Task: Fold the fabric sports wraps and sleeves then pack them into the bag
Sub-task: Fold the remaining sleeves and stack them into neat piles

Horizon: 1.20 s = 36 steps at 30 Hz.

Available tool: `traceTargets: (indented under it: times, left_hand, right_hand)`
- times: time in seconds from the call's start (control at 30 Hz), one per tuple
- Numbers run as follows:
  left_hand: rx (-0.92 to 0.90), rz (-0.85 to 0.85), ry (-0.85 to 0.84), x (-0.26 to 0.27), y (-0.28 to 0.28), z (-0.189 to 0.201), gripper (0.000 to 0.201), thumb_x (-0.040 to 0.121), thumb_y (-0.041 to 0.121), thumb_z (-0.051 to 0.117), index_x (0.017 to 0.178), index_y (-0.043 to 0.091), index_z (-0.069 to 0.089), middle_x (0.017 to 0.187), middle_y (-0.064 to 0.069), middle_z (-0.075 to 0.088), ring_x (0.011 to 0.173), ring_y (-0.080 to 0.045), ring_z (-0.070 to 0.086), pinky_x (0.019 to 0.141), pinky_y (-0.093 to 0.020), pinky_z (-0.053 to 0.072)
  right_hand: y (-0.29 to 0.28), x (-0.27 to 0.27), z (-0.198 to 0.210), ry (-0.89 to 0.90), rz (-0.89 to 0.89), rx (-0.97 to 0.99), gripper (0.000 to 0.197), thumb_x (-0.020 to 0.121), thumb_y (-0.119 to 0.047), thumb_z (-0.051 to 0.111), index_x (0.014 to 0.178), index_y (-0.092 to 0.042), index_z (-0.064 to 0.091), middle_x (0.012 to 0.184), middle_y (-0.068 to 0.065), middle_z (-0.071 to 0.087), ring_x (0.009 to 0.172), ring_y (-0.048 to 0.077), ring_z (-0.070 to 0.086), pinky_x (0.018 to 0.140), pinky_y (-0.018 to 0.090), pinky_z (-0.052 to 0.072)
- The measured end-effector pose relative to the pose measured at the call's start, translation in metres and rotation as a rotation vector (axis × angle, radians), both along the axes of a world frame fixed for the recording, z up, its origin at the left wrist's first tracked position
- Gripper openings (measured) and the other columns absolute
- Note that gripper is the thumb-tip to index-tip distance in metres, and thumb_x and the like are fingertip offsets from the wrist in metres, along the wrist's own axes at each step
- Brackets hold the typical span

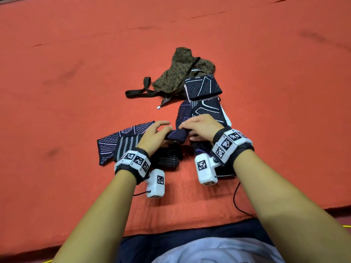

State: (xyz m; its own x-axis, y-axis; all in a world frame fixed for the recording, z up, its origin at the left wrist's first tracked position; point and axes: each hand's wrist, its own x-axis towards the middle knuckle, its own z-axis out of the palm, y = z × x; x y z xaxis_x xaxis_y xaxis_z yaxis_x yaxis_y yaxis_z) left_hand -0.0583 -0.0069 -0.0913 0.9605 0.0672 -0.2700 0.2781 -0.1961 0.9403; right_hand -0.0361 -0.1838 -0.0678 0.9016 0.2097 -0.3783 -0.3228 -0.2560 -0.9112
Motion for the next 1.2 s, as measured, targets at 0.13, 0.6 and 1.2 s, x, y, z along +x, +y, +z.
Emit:
traceTargets:
  times: [0.13, 0.6, 1.2]
  left_hand:
    - [-0.119, 0.023, 0.108, -0.005, 0.001, 0.000, 0.028, 0.096, 0.011, 0.059, 0.123, 0.017, 0.055, 0.086, -0.007, 0.065, 0.057, -0.008, 0.064, 0.055, -0.022, 0.053]
    - [-0.063, -0.001, -0.112, -0.001, -0.004, 0.004, 0.048, 0.078, -0.024, 0.044, 0.097, 0.017, 0.061, 0.084, -0.004, 0.068, 0.074, -0.016, 0.062, 0.062, -0.023, 0.052]
    - [-0.211, 0.138, -0.224, -0.003, -0.005, 0.025, 0.044, 0.081, -0.022, 0.045, 0.108, 0.010, 0.060, 0.085, -0.008, 0.065, 0.071, -0.018, 0.062, 0.052, -0.020, 0.050]
  right_hand:
    - [-0.010, -0.002, -0.002, -0.103, 0.116, -0.020, 0.025, 0.083, 0.007, 0.068, 0.094, -0.015, 0.072, 0.062, -0.006, 0.058, 0.058, 0.005, 0.051, 0.061, 0.019, 0.047]
    - [-0.018, -0.014, 0.000, -0.026, 0.145, 0.069, 0.092, 0.086, -0.009, 0.075, 0.153, -0.014, 0.014, 0.125, -0.001, 0.064, 0.111, 0.015, 0.062, 0.096, 0.039, 0.053]
    - [-0.045, -0.013, -0.002, -0.118, 0.086, 0.033, 0.034, 0.078, -0.014, 0.082, 0.104, 0.003, 0.067, 0.097, 0.013, 0.072, 0.082, 0.016, 0.062, 0.072, 0.024, 0.046]
